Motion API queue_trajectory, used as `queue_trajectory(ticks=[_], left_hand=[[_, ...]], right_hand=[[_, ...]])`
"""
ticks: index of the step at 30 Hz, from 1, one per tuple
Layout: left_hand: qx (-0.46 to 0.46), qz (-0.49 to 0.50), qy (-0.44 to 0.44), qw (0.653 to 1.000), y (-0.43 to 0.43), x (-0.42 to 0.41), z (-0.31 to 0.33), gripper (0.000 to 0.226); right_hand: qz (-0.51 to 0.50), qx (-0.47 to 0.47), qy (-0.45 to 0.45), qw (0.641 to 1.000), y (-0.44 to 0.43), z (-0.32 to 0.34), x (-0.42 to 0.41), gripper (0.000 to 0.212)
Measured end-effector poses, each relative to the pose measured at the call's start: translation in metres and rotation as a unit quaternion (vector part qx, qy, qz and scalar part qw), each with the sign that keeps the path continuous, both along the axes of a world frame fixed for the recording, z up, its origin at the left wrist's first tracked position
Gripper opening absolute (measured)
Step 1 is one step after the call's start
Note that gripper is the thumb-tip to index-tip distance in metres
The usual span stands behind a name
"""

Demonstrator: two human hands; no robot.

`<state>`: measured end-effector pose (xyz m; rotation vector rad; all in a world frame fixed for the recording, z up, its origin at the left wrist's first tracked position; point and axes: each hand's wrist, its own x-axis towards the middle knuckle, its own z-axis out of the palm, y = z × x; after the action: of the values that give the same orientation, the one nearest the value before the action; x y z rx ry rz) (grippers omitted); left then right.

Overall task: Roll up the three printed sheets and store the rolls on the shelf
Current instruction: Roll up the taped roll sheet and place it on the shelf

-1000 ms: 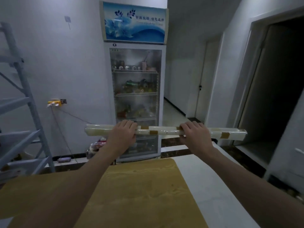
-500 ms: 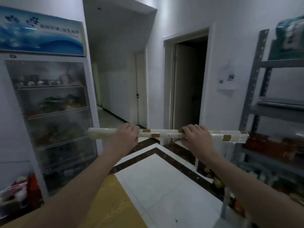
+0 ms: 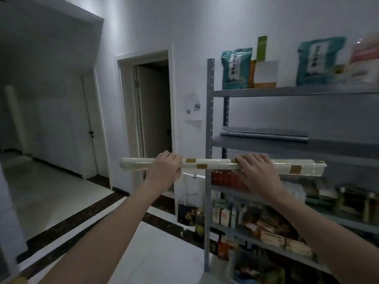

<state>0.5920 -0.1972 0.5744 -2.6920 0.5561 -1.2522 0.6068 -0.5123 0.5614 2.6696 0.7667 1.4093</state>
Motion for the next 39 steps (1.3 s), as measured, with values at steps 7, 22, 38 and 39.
queue_trajectory(ticks=[7, 22, 38, 39], left_hand=[[-0.021, -0.092, 0.005, 0.996, -0.112, 0.067, 0.001, 0.026], [0.037, -0.155, -0.04, 0.986, -0.172, 0.259, 0.009, 0.03], [-0.003, -0.197, -0.001, 0.98, -0.204, 0.458, -0.002, 0.021], [-0.003, -0.198, 0.005, 0.98, -0.208, 0.469, -0.004, 0.021]], right_hand=[[-0.065, -0.007, 0.013, 0.998, -0.115, 0.0, 0.019, 0.046], [-0.142, -0.058, -0.018, 0.988, -0.174, 0.005, 0.161, 0.041], [-0.183, -0.058, -0.031, 0.981, -0.193, 0.001, 0.334, 0.037], [-0.183, -0.057, -0.033, 0.981, -0.197, -0.001, 0.345, 0.037]])
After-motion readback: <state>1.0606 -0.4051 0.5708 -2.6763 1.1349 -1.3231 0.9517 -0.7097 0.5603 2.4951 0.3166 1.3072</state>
